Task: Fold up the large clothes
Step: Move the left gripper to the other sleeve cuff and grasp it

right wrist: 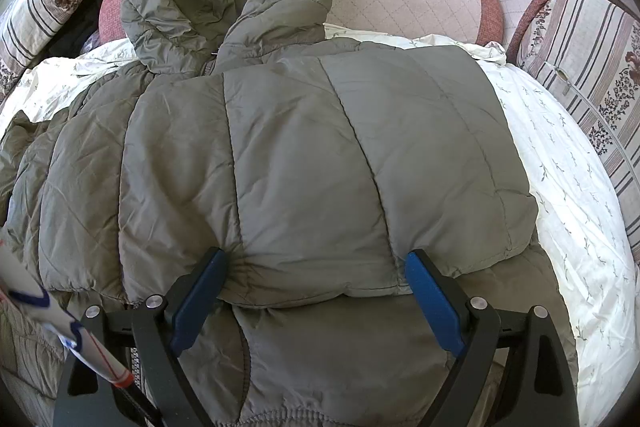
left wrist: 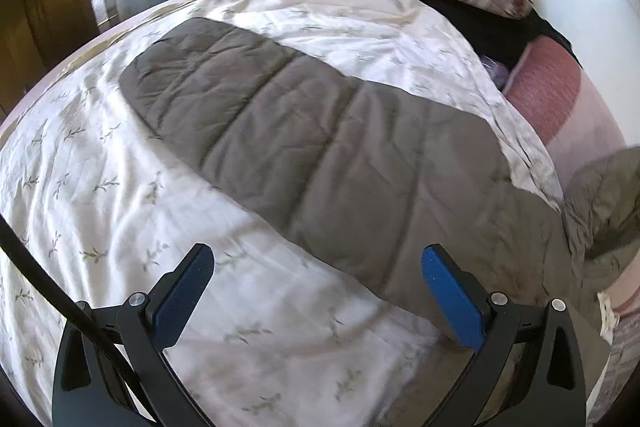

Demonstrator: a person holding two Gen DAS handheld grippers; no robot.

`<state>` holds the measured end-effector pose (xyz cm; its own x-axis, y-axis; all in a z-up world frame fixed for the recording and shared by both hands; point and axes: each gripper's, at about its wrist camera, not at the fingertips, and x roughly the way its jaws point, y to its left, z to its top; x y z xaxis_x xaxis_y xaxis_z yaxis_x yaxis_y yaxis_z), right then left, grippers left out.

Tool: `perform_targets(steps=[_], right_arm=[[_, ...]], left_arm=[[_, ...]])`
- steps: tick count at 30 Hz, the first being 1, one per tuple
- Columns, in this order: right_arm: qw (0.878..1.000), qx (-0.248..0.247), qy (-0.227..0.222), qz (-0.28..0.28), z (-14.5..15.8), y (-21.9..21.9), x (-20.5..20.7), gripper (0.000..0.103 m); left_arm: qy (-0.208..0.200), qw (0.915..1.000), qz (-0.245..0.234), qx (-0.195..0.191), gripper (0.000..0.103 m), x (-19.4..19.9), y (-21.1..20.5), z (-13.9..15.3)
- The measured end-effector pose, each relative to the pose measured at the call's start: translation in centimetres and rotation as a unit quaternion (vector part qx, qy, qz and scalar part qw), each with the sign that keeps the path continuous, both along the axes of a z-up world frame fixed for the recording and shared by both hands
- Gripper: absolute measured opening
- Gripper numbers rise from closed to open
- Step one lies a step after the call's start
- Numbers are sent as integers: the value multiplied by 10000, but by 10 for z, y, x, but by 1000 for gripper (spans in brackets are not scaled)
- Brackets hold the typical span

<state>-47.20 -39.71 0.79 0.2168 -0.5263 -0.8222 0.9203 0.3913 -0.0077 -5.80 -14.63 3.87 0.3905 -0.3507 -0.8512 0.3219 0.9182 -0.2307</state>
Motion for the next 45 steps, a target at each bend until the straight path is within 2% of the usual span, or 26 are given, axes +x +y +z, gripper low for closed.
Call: perform_targets(steps=[5, 9, 12, 14, 18, 21, 22, 25, 28, 32, 34, 38, 43, 44, 45], right_arm=[[10000, 47, 58, -1, 4, 2, -1, 94], [9990, -393, -175, 116, 29, 16, 1, 94], [9930, -848, -539, 619, 53, 38, 9, 94], [9890, -896, -655, 977, 60, 51, 19, 94], [9835, -921, -574, 1445, 57, 69, 36, 94], [9819, -930, -446, 1587, 52, 75, 45, 94], [9818, -896, -465, 1609, 51, 75, 45, 94], [9819, -842, -512, 1619, 50, 75, 47, 94], [9820, -824, -544, 1609, 49, 75, 47, 94], [9824, -801, -578, 1584, 48, 73, 48, 94], [9827, -796, -583, 1569, 48, 72, 47, 94], [9827, -787, -593, 1569, 48, 72, 47, 94], [9824, -773, -601, 1589, 47, 70, 48, 94], [9825, -771, -605, 1582, 48, 70, 48, 94], [9829, -765, -610, 1562, 47, 69, 48, 94]], left_arm=[[106, 9996, 233, -116, 103, 21, 20, -4], [208, 9983, 379, -384, 103, 34, 37, -7], [256, 9967, 484, -591, 103, 42, 47, -7], [319, 9947, 538, -813, 103, 47, 55, -8], [329, 9896, 722, -1204, 101, 58, 73, -6], [380, 9832, 902, -1538, 93, 69, 90, -7], [431, 9801, 960, -1685, 84, 73, 97, -9], [611, 9718, 1058, -2019, 75, 85, 110, -17], [785, 9646, 1173, -2229, 72, 94, 119, -26], [1150, 9472, 1240, -2724, 69, 101, 122, -43], [1192, 9410, 1236, -2915, 69, 103, 120, -48], [1028, 9389, 1231, -3045, 69, 107, 114, -50], [812, 9422, 1247, -3001, 68, 111, 103, -50], [809, 9419, 1244, -3012, 64, 112, 102, -49], [833, 9405, 1198, -3068, 55, 113, 101, -48]])
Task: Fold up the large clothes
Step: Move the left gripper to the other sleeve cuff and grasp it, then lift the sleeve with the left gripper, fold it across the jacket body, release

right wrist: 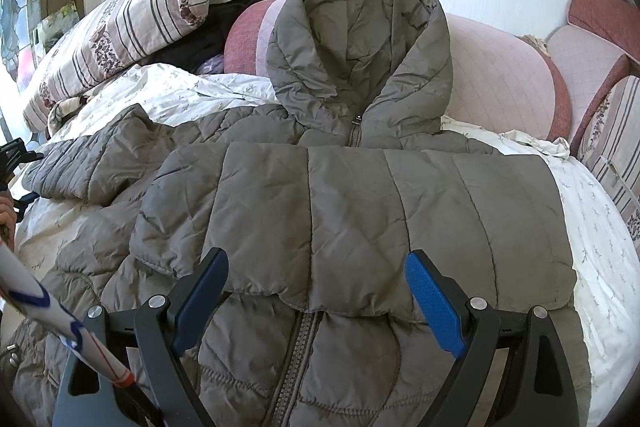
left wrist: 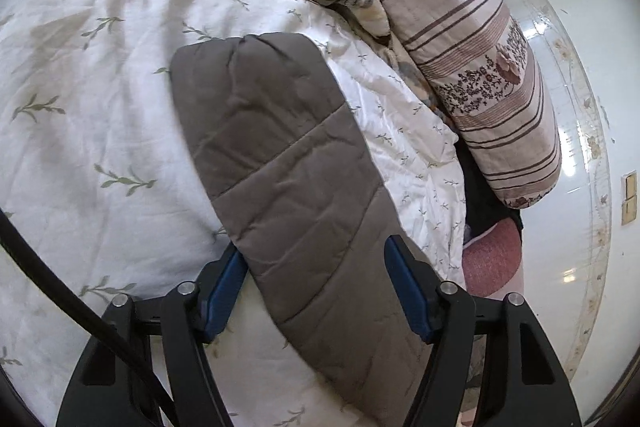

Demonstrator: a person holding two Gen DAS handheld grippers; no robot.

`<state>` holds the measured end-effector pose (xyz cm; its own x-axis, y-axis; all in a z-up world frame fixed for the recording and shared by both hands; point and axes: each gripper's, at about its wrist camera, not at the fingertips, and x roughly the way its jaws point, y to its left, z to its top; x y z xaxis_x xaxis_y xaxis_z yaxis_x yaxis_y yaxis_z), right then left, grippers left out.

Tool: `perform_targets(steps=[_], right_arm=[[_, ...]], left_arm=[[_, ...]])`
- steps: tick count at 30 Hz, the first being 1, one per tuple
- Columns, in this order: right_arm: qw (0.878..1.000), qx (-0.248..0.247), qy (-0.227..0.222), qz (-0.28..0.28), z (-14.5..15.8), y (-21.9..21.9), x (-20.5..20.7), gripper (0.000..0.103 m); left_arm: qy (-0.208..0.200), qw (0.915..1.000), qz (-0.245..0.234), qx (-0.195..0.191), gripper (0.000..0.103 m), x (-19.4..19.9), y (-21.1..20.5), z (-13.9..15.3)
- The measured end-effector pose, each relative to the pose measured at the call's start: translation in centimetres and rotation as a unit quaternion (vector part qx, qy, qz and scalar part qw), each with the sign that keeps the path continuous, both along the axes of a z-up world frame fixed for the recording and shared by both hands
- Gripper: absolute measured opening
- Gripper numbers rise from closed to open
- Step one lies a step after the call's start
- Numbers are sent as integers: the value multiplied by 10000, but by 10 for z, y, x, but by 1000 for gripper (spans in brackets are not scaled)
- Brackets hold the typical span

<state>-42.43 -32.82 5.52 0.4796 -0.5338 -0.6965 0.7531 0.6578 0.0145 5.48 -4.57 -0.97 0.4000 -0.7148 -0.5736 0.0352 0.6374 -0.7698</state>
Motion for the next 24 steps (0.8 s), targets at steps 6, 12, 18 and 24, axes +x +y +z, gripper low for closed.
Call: perform_targets(steps=[6, 12, 18, 24], right_arm=[[10000, 29, -20, -36, 0, 0, -1, 94], [10000, -28, -71, -58, 5, 0, -3, 94], [9996, 26, -132, -256, 8, -7, -8, 94], [9973, 130, -324, -647, 13, -20, -22, 94]], left_arm=[[41, 9994, -136, 323, 14, 0, -11, -2], [-363, 9986, -235, 292, 11, -12, -16, 27], [-1137, 9906, -732, 219, 11, -47, -41, 80], [-1987, 9642, -1731, 296, 11, -111, -99, 119]])
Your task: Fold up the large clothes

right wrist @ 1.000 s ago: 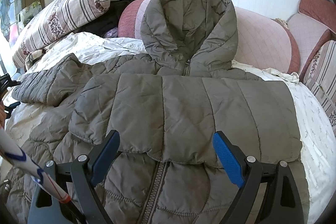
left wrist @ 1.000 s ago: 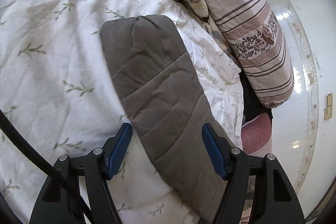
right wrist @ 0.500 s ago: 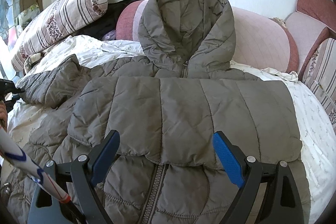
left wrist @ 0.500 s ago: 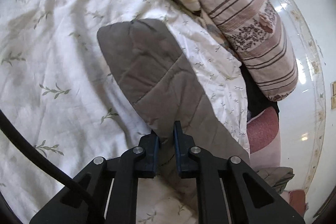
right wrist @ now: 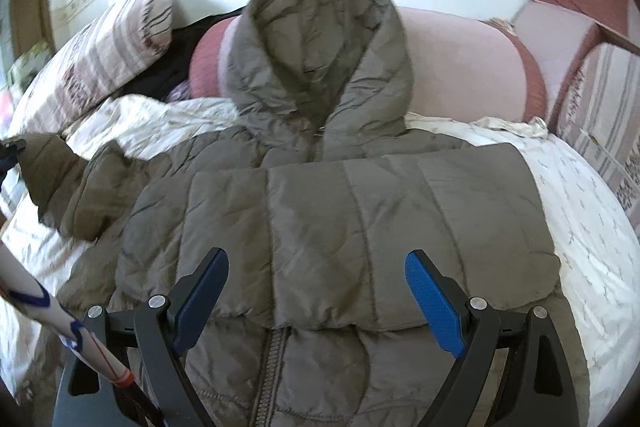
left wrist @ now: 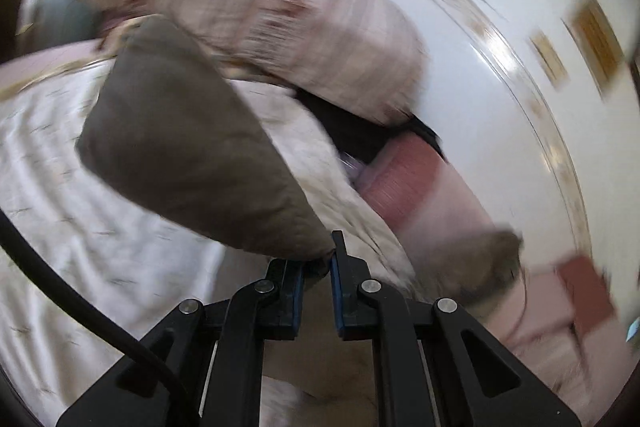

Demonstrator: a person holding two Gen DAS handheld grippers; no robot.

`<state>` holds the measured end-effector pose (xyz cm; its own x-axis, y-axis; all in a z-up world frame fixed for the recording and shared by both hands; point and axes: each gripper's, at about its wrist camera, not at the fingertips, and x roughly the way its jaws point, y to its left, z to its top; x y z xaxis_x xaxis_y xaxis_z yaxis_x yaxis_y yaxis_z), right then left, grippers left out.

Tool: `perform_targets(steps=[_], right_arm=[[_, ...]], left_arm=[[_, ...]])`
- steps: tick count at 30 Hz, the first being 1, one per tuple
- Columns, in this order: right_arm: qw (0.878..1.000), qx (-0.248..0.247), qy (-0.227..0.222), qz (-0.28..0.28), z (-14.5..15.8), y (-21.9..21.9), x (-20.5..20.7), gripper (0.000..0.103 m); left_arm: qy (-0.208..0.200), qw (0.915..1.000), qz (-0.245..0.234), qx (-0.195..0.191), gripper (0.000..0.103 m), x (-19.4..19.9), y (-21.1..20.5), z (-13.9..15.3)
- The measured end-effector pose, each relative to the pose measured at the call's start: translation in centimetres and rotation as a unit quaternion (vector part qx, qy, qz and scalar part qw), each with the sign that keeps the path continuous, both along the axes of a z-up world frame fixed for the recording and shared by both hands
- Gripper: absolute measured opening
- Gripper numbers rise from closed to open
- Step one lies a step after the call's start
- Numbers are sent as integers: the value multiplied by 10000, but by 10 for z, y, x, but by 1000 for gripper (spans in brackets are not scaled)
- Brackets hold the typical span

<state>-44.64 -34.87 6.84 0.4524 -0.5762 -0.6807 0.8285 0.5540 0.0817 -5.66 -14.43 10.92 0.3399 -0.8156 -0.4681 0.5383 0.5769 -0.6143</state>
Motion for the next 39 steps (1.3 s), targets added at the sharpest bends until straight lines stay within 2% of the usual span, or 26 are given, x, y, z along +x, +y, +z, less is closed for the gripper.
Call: perform_targets(steps=[3, 6, 7, 9, 10, 12, 13, 15, 16, 17, 18, 19, 21, 22, 24, 25, 26, 29, 31, 33, 35, 37, 39], right_arm=[[9994, 72, -156, -300, 4, -9, -12, 94], [9971, 45, -249, -716, 10, -19, -27, 94], [9960, 40, -282, -852, 12, -22, -32, 94], [9942, 57, -343, -1019, 16, -28, -40, 94], [9928, 71, -392, -1131, 17, -31, -45, 94], [9908, 124, -462, -1270, 20, -36, -54, 94], [9892, 138, -507, -1369, 21, -38, -58, 94], [9857, 188, -643, -1545, 22, -43, -68, 94], [9836, 257, -758, -1614, 22, -45, -74, 94], [9824, 292, -842, -1642, 22, -47, -77, 94], [9810, 382, -956, -1646, 21, -49, -80, 94], [9791, 555, -1116, -1606, 18, -52, -83, 94], [9749, 894, -1424, -1461, 12, -56, -84, 94], [9721, 1112, -1596, -1315, 7, -58, -83, 93], [9620, 1690, -1935, -924, -6, -61, -77, 85], [9532, 2015, -2124, -759, -14, -63, -73, 83], [9469, 2214, -2236, -659, -20, -61, -70, 80], [9291, 2739, -2450, -423, -39, -60, -57, 73], [9247, 2836, -2506, -408, -46, -57, -53, 72], [9238, 2872, -2503, -377, -49, -55, -48, 70], [9221, 2868, -2574, -346, -48, -54, -44, 70], [9231, 2817, -2603, -285, -45, -52, -41, 70], [9240, 2778, -2616, -233, -44, -51, -41, 70]], left_arm=[[-583, 9954, -679, 355, 11, -50, -40, 8], [-951, 9826, -1461, 646, 11, -104, -77, 1], [-1080, 9757, -1732, 793, 11, -122, -89, -4], [-1449, 9542, -2307, 1241, 11, -161, -112, -20], [-1689, 9366, -2633, 1579, 12, -184, -125, -32], [-1939, 9073, -3014, 2200, 20, -212, -141, -56], [-2031, 8953, -3067, 2510, 22, -222, -148, -70], [-2423, 8783, -3009, 2815, 24, -237, -152, -79], [-2698, 8657, -3042, 2918, 31, -246, -152, -80], [-2853, 8538, -3183, 2972, 47, -253, -150, -77], [-2878, 8501, -3304, 2922, 54, -257, -148, -72], [-2876, 8541, -3359, 2737, 62, -257, -142, -62], [-2858, 8629, -3361, 2466, 67, -250, -134, -44], [-2795, 8700, -3367, 2272, 67, -244, -127, -32], [-2720, 8864, -3222, 1912, 69, -232, -113, -11], [-2674, 8958, -3085, 1754, 75, -220, -109, -1], [-2631, 9071, -2865, 1611, 79, -208, -103, 10], [-2473, 9365, -2069, 1381, 80, -163, -77, 28], [-2188, 9560, -1339, 1423, 80, -124, -61, 30], [-1967, 9652, -750, 1552, 80, -96, -47, 26], [-1554, 9733, -315, 1661, 80, -68, -40, 15], [-1093, 9791, -251, 1700, 80, -48, -36, 1], [-757, 9793, -309, 1849, 80, -39, -43, -16]])
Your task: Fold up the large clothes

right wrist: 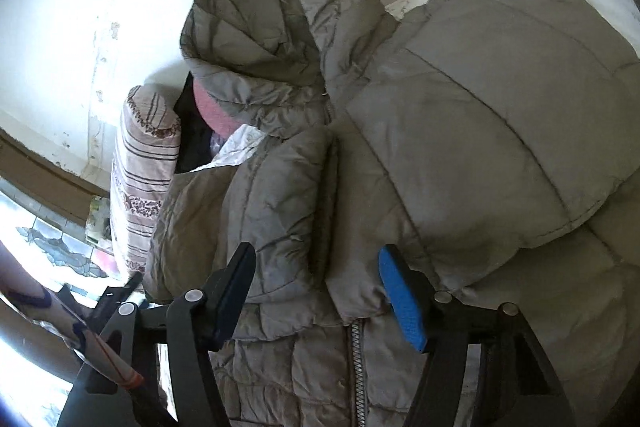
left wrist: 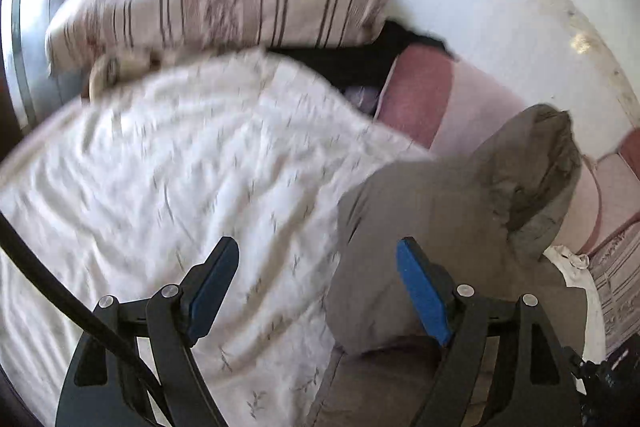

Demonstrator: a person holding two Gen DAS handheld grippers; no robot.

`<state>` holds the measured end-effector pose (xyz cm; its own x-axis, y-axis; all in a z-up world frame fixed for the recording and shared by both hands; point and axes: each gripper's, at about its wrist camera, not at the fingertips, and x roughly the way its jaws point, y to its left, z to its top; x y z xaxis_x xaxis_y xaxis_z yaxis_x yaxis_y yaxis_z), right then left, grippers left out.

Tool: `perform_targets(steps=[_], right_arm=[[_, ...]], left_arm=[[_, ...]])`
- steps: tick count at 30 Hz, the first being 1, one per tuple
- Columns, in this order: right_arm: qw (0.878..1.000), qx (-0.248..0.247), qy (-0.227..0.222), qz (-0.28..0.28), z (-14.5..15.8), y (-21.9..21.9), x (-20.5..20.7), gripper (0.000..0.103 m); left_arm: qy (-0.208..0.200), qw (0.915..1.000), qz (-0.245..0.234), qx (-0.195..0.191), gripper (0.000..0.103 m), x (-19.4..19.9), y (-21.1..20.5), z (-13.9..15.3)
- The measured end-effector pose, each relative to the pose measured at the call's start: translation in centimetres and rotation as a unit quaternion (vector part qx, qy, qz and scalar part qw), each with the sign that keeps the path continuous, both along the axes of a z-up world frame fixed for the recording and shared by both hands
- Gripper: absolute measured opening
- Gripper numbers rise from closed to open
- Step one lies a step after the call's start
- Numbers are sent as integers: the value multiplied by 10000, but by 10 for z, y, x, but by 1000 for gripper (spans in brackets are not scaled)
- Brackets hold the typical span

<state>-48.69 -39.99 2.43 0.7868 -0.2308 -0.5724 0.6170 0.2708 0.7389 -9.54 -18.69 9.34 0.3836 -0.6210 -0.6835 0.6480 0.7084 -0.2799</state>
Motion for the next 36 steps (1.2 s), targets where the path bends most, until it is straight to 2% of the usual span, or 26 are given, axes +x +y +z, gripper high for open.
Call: perform_targets(steps=[2, 5, 9, 15, 19, 22, 23, 24, 27, 34, 36], right_arm=[[10000, 10, 6, 45, -1, 0, 2, 70], [9999, 84, 11, 80, -6, 0, 4, 68], [9997, 202, -82, 107, -14, -2, 7, 58], [9992, 143, -82, -369, -8, -13, -13, 58], [9969, 218, -189, -727, -8, -25, -32, 60], [9965, 254, -366, -703, -13, -31, -36, 60], [9966, 208, -382, -697, -14, -33, -35, 58], [9968, 151, -378, -683, -14, -33, -34, 43], [9976, 89, -334, -596, -17, -35, -31, 19], [9955, -346, -2, -882, 21, -23, -37, 14], [9923, -546, 225, -1087, 36, -19, -43, 13]], left_arm=[[92, 9997, -116, 182, 80, 0, -12, -13], [20, 9979, -405, 503, 80, -14, -29, -25], [-199, 9947, -663, 763, 80, -37, -48, -35], [-500, 9920, -752, 883, 80, -48, -54, -33], [-355, 9938, -698, 795, 80, -44, -51, -32], [-297, 9938, -671, 834, 80, -43, -52, -36], [-291, 9938, -670, 836, 80, -43, -52, -37], [-291, 9938, -678, 838, 80, -43, -52, -37], [-348, 9934, -699, 845, 80, -45, -53, -35], [-365, 9935, -691, 828, 80, -46, -53, -33], [-367, 9933, -699, 844, 80, -46, -53, -32]])
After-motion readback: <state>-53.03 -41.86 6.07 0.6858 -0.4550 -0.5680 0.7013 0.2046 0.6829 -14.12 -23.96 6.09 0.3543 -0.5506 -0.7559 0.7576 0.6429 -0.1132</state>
